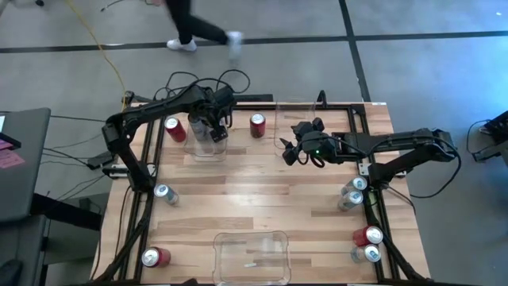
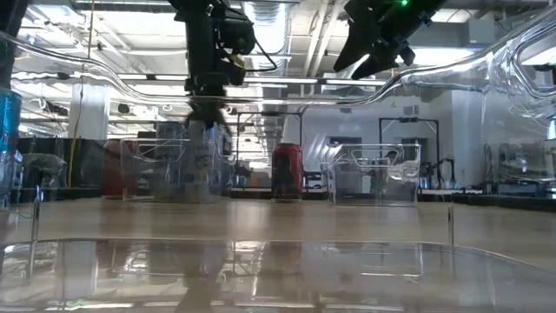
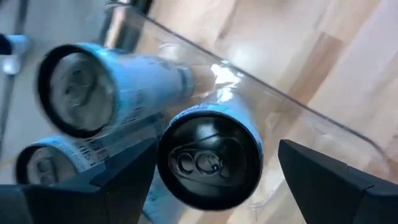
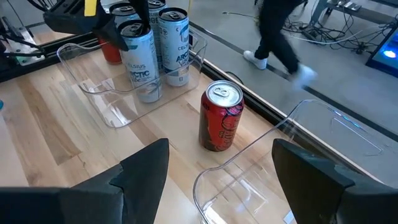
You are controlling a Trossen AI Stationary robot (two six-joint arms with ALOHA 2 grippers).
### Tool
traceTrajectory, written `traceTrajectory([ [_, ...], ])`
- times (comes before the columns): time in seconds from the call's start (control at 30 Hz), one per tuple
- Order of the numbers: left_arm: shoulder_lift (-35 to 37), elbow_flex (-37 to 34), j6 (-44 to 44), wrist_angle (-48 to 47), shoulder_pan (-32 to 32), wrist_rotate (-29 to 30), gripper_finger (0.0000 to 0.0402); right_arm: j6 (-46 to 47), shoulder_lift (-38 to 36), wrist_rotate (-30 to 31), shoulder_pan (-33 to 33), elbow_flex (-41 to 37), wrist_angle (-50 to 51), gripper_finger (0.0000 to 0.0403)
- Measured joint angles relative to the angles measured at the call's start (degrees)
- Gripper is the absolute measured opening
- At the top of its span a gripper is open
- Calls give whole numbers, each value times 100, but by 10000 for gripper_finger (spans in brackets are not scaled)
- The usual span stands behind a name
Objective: Sort soda cans
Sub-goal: Put the white and blue soda can into the top left transparent bin, then adjust the white-blue soda can in the top left transparent bin
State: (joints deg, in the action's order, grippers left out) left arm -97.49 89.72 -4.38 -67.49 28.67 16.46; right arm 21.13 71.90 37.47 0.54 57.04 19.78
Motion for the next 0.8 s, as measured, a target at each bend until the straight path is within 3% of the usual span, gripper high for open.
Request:
traceTrajectory([
  [0.37,-4,-1,30,-142,-2,842,332,-5,0,2,0,0,-58,305],
  [0.8,-4,-1,212,-165,-160,877,332,-12,0,4,0,0,-58,305],
])
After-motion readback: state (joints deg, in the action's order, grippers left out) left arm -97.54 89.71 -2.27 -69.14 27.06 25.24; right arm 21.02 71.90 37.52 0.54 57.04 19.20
